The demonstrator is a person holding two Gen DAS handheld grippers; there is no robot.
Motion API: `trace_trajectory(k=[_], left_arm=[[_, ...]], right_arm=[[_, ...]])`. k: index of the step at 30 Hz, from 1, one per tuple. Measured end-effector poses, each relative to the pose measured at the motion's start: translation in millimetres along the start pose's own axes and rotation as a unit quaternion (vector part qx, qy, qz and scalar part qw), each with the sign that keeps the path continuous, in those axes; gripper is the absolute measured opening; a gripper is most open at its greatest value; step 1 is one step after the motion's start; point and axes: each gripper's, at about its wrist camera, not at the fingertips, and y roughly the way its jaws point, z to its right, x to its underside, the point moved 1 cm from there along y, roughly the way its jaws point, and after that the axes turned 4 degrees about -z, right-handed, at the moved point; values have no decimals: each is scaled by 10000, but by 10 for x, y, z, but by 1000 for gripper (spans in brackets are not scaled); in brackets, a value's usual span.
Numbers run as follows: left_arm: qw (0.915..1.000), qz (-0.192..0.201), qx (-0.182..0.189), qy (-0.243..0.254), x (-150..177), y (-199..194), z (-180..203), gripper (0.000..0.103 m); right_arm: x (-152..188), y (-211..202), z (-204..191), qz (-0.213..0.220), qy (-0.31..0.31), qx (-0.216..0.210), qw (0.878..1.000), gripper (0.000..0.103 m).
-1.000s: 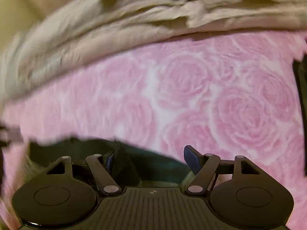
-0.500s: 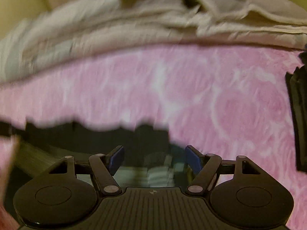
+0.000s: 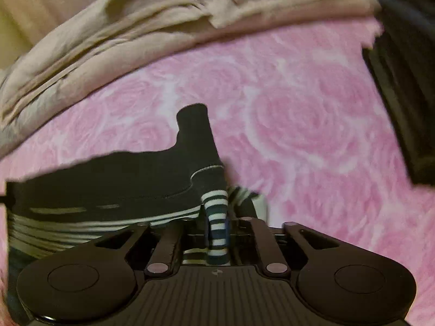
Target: Fold clothes
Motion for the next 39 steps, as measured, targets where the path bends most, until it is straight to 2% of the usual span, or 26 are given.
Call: trace_trajectory(k=[1, 2, 5, 6, 10, 15, 17, 19, 22, 24, 27, 29, 32, 33, 36, 39], left_arm=[[9999, -118, -106, 16, -11, 83, 13, 6], [9996, -221, -196, 23, -17, 154, 22, 7], [9995, -207, -137, -172, 65, 116, -24, 17], [9994, -202, -117, -236, 92, 103, -40, 21], [9987, -184, -44, -479, 198, 58, -99, 22], [9994, -241, -199, -174, 221, 225, -52, 27], [9994, -202, -194, -211, 221, 171, -96, 27], [9994, -161, -196, -240, 223, 111, -136, 27], [9993, -83, -343, -100, 267, -119, -110, 24], [9994, -37, -351, 65, 329, -276, -46, 24], [9982, -45, -96, 589, 494, -467, 183, 24], [9948, -85, 231, 991, 629, -528, 396, 24], [9865, -345, 362, 1560, 896, -375, 617, 24], [9829, -425, 392, 1746, 987, -321, 686, 24], [9785, -367, 318, 2002, 1149, -237, 700, 24], [9788, -251, 367, 2001, 1151, -320, 645, 24]], right_arm=[[3, -14, 44, 29, 116, 38, 9999, 51], [7, -28, 88, 58, 232, 75, 9997, 57], [16, -71, 219, 145, 580, 188, 9980, 57], [30, -127, 192, 200, 474, 200, 9985, 57], [126, -99, 27, 41, 104, 13, 9999, 57], [166, -5, 242, 4, 397, 262, 9989, 57], [179, -18, 279, 9, 397, 360, 9986, 57], [209, -152, 139, 78, 84, 569, 9983, 57], [304, -384, -134, 239, -260, 609, 9975, 57], [441, -464, -399, 216, -465, 398, 9979, 57], [682, -538, -827, 135, -803, 13, 9967, 57], [928, -480, -1143, -33, -1026, -372, 9940, 57], [1354, -275, -1579, -457, -1248, -908, 9870, 57], [1473, -195, -1660, -606, -1276, -966, 9852, 57], [1768, -7, -1758, -979, -1234, -835, 9840, 57], [1933, -98, -1672, -884, -1015, -641, 9888, 57]])
